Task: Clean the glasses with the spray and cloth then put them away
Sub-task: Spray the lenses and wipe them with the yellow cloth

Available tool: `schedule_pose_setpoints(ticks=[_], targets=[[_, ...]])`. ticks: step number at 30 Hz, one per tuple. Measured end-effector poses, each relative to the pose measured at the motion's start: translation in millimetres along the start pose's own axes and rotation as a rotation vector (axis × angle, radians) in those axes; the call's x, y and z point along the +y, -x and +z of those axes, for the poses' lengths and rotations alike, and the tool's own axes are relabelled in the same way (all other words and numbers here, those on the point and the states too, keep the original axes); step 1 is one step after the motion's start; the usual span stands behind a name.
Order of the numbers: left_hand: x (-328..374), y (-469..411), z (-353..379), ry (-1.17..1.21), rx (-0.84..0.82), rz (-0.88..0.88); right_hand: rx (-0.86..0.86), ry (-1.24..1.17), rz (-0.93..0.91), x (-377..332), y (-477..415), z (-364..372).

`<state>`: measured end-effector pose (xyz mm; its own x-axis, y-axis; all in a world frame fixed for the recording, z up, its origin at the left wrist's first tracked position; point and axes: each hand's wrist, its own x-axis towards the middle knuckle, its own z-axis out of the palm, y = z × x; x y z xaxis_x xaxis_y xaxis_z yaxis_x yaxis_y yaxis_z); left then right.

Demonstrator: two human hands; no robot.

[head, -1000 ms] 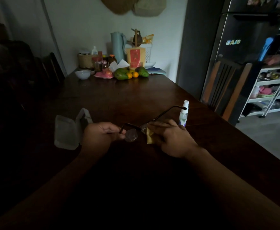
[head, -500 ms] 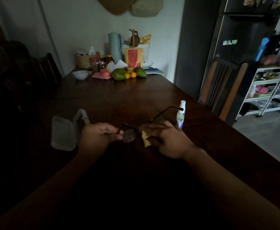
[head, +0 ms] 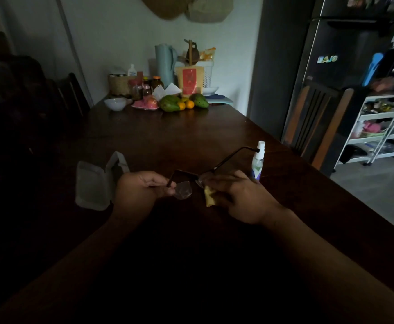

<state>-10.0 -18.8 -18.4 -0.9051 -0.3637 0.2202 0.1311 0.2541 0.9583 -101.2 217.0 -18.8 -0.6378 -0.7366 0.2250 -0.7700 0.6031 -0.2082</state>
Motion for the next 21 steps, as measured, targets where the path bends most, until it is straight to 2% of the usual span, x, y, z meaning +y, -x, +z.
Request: schedule_pose_setpoints(ticks=[4, 9, 17, 21], targets=[[0, 1, 0, 0.002, 0.015, 0.015, 0.021, 0.033, 0.038, 4, 1, -2], [5, 0, 2, -0.029, 0.0, -0.013, -0.022, -0.038, -0.036, 2, -2, 3], [8, 5, 6, 0.0, -0.001, 0.011, 0.189, -0.33, -0.174, -2, -4, 2], [9, 7, 6, 0.025, -0.021, 0.011, 0.247, -0.278, -0.196, -19, -9, 4]])
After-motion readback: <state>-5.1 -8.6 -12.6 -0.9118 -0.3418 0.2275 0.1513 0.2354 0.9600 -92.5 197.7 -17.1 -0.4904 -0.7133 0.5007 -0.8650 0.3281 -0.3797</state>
